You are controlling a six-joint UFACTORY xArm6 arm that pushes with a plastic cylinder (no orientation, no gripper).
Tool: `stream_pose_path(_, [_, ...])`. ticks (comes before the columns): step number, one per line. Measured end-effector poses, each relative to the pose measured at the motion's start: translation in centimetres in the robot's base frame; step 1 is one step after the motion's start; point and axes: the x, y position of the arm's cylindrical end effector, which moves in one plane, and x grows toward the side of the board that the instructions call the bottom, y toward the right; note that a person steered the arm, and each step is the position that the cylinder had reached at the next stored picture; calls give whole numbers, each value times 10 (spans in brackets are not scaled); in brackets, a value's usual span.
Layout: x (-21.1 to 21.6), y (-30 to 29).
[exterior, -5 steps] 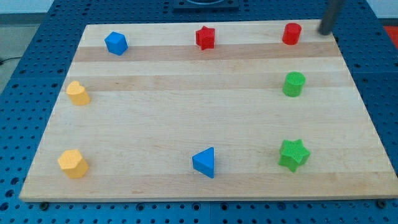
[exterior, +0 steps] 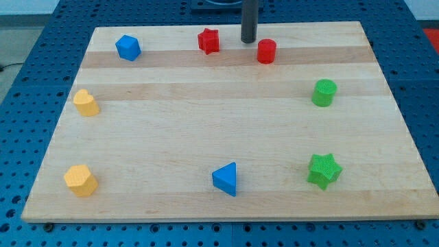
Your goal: Push the red star into red circle
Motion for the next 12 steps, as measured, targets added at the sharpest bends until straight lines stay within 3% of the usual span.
stream_pose_path(1, [-11,-78])
stream_pose_path(2, [1,-114])
stream_pose_path(3, [-4,-29])
stream_pose_path(4, [4,1])
stream_pose_path(6, [20,-92])
stream_pose_path(9, [17,-94])
stream_pose_path(11, [18,-160])
stream_pose_path(12, [50,-156])
